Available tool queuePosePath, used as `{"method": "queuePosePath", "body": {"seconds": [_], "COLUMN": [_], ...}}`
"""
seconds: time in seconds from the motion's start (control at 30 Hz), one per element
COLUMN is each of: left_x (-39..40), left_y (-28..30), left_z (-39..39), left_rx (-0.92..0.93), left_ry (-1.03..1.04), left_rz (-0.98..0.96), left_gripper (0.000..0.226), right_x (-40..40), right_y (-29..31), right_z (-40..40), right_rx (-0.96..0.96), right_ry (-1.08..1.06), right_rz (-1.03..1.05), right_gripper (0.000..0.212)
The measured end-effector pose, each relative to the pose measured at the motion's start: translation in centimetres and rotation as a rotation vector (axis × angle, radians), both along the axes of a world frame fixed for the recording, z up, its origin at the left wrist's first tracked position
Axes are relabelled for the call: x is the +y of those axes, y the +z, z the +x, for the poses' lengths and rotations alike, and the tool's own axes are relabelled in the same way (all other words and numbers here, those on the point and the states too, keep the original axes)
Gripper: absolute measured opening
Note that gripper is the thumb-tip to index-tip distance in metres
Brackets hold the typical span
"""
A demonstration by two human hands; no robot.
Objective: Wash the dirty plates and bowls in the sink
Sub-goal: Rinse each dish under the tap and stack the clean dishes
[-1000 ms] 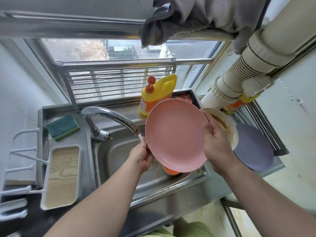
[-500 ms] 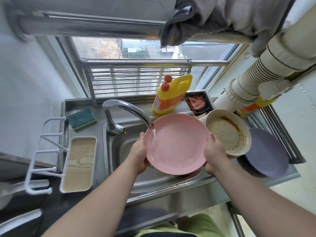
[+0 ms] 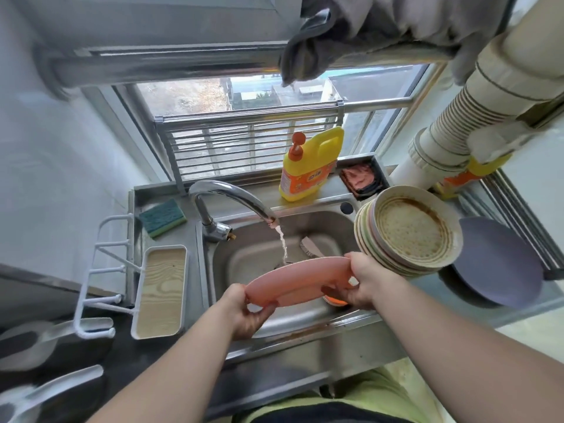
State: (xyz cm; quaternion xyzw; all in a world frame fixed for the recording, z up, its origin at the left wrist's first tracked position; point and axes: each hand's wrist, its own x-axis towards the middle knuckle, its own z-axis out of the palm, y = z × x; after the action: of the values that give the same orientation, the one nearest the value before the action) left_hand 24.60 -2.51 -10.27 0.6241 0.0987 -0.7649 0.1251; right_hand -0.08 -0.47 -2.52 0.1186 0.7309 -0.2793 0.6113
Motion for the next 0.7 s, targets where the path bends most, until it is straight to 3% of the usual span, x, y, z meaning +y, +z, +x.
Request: {"method": "queuePosePath", "body": {"seconds": [0.1, 0.3, 0.43, 0.57, 0.63, 0.7], "left_x": [1.2, 2.2, 3.1, 3.6, 3.9, 4.5], "left_y": [-0.5, 1.9, 5.7, 9.7, 10.9, 11.5], "left_z": [-0.5, -1.6, -5.6, -12.3, -16.4, -21.2], "left_rx": [0.006, 0.091, 0.055, 0.020, 0.003, -0.019], "left_ry": [-0.066, -0.245, -0.363, -0.430, -0.484, -0.525], "left_rz": [0.000, -0.104, -0.461, -0.784, -0.907, -1.010], "left_gripper": [0.043, 0.029, 0.015, 0.006, 0.018, 0.017], "right_x": [-0.2, -1.7, -1.7, 1.4, 3.6, 6.0], "right_y": [0.8, 3.9, 9.0, 13.7, 14.3, 13.5], "right_z": [-0.1, -2.5, -7.5, -16.2, -21.1, -26.3], "right_rx": [-0.015, 0.183, 0.306, 0.434, 0.514, 0.624], "right_ry": [0.064, 0.334, 0.500, 0.754, 0.860, 0.929], "right_rz": [-0.025, -0.200, -0.454, -0.629, -0.643, -0.620], "right_gripper": [0.039, 0.032, 0.012, 0.034, 0.046, 0.041]}}
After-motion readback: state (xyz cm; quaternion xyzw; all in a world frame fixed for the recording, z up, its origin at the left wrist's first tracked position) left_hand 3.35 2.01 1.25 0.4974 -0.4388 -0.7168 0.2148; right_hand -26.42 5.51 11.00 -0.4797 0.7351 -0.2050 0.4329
